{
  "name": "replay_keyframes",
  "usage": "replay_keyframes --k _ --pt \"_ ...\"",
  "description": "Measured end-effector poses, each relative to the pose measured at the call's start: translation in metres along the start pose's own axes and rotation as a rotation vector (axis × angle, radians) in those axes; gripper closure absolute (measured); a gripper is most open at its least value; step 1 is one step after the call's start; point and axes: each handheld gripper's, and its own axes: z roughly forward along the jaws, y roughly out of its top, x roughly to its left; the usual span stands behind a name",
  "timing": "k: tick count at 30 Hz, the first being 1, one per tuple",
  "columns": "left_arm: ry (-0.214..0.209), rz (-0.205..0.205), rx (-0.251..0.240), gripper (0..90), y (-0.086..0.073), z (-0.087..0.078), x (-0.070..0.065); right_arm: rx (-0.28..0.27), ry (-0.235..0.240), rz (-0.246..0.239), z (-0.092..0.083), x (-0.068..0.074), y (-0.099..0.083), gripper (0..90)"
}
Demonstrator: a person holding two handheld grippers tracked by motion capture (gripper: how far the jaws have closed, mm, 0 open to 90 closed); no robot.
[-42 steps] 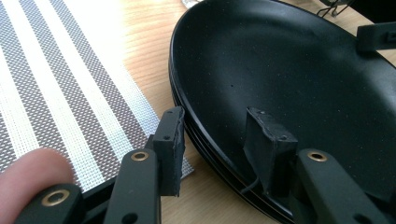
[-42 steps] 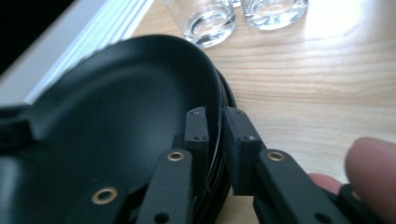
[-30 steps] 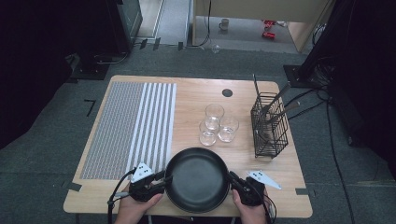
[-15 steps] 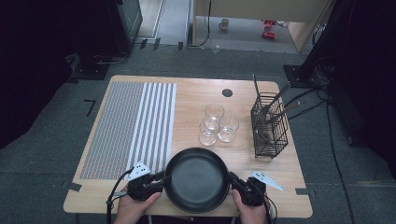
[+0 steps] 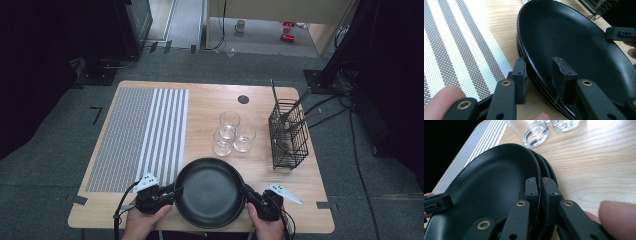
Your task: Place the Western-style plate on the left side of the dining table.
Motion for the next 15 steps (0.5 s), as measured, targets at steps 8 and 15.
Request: replay_keyframes --k 8,15 --pt "0.046 0.038 -0.021 66.0 0.0027 -0.0028 -0.0044 0.003 0.022 0.012 0.0014 0.0002 -0.0008 83.7" --pt "0.042 0.036 -0.021 65.9 0.0029 -0.0048 -0.0024 0.01 0.027 0.019 0.0041 0.0017 -0.0029 82.6"
